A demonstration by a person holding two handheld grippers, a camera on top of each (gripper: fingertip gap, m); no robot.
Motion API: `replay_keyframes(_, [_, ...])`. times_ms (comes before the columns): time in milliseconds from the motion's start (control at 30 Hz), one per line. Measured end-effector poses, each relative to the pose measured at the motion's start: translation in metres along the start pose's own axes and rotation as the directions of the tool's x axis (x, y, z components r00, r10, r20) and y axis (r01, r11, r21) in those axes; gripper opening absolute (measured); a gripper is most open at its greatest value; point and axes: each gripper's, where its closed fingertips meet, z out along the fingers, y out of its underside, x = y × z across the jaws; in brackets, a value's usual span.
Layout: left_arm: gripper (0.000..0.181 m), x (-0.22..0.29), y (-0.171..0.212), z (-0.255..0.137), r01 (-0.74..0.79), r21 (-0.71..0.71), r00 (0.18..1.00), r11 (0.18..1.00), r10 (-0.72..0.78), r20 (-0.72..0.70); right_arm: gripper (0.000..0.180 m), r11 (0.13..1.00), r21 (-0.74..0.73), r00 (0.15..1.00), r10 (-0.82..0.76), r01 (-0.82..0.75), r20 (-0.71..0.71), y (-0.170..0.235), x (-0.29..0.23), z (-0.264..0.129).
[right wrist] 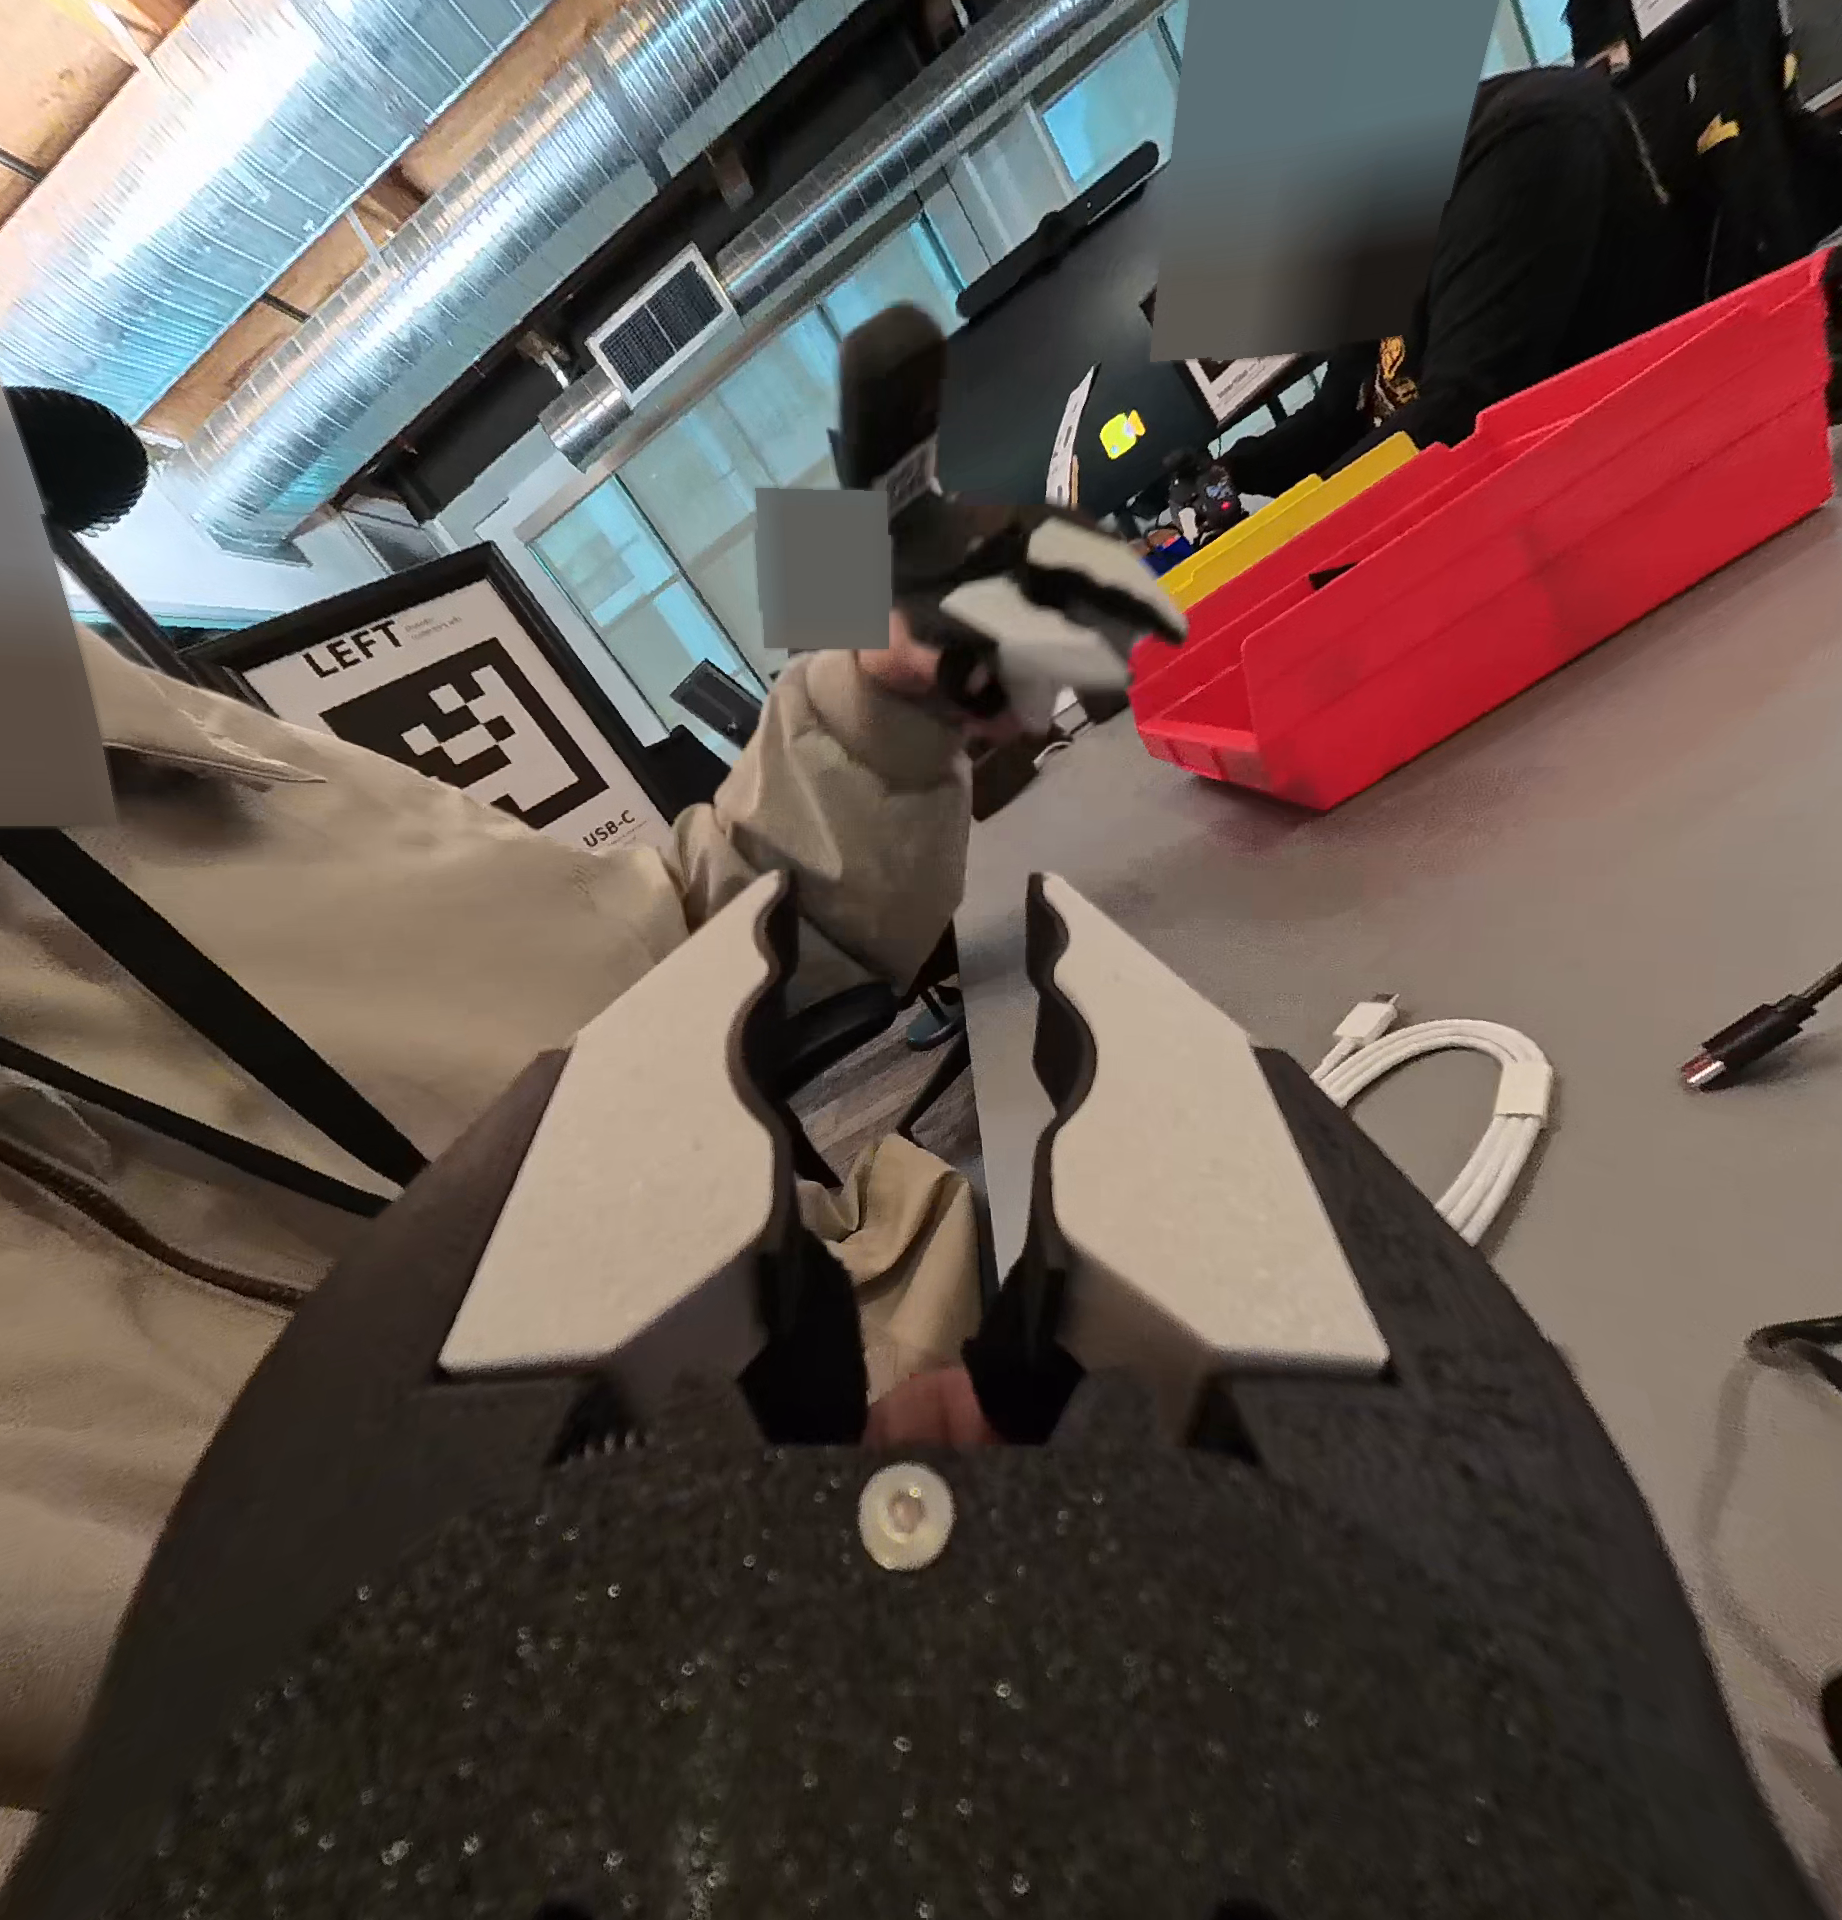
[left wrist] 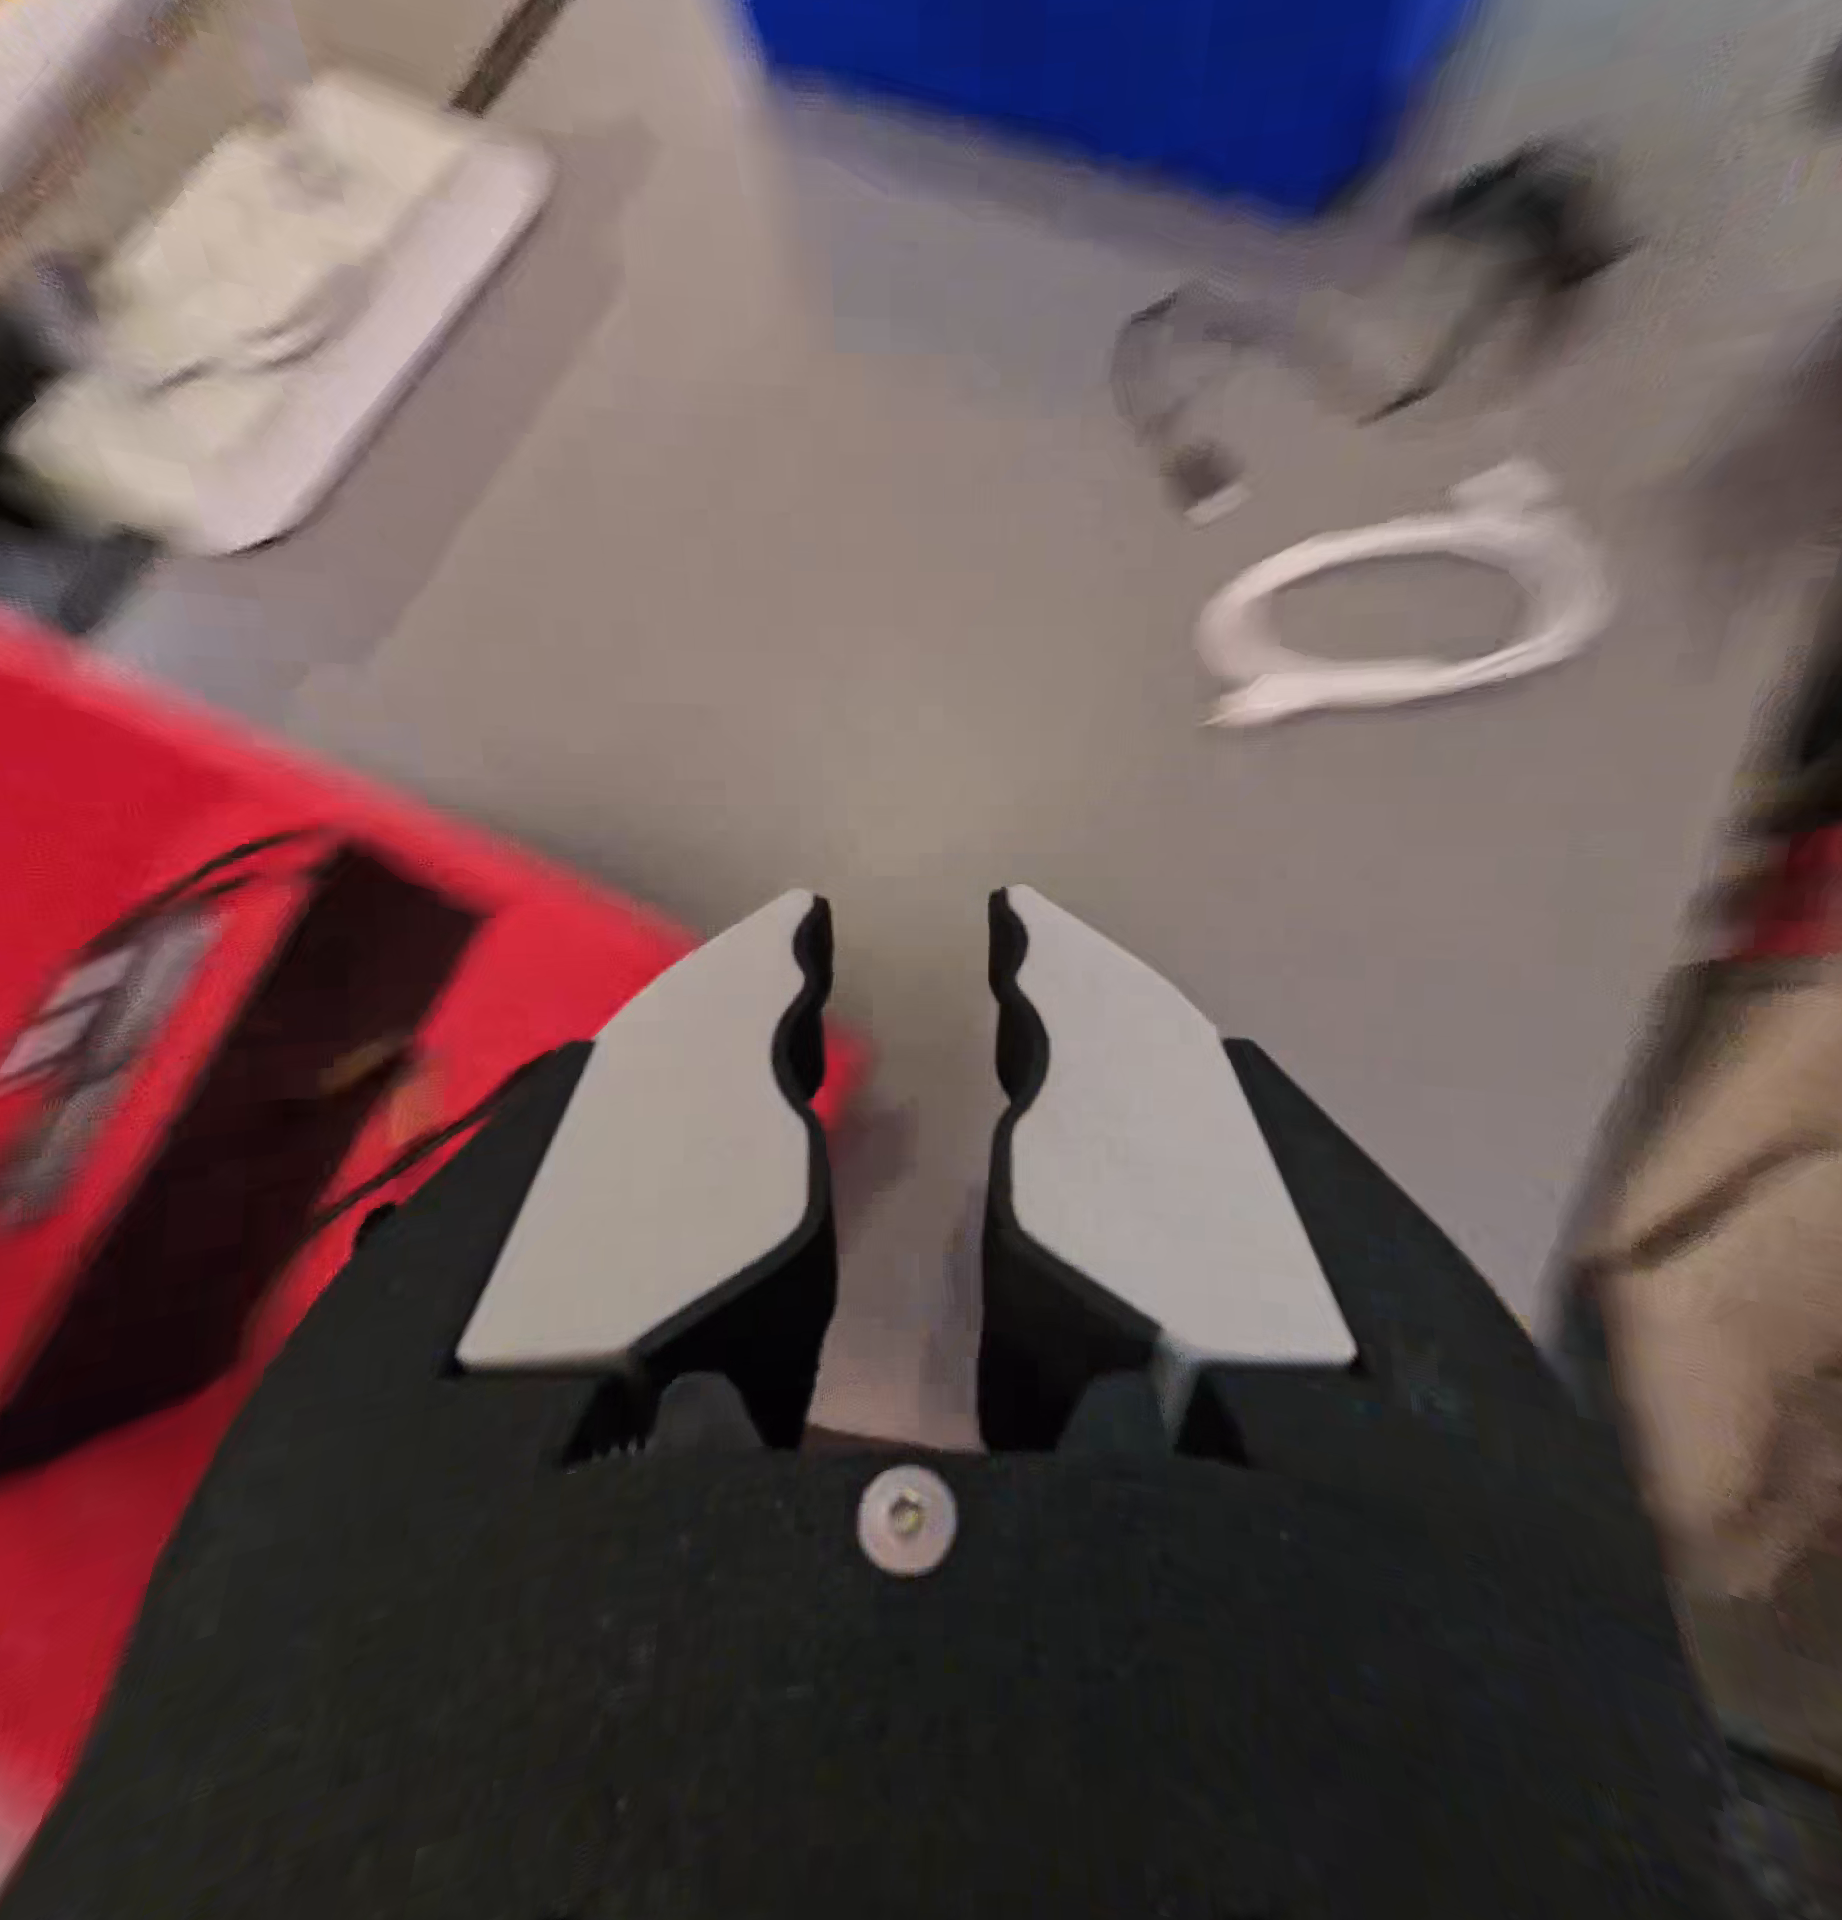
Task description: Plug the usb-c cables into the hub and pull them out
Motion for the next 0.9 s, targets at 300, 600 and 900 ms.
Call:
replay_keyframes(300, [0.023,-0.127,0.122,0.011,-0.159,-0.542,0.981,0.825,0.193,0.006,0.043,0.999,-0.047,1.0,0.004,-0.003,0.015,0.006,0.005,0.013])
replay_keyframes(600, [0.012,-0.139,0.16,0.026,-0.19,-0.667,0.98,0.721,0.183,-0.082,0.044,0.999,-0.04,1.0,0.008,-0.008,0.006,0.005,0.006,0.008])
replay_keyframes(900, [0.002,-0.15,0.086,-0.011,-0.064,-0.447,0.932,0.892,0.214,0.293,0.044,0.999,-0.047,1.0,0.002,-0.002,0.001,0.008,0.002,0.007])
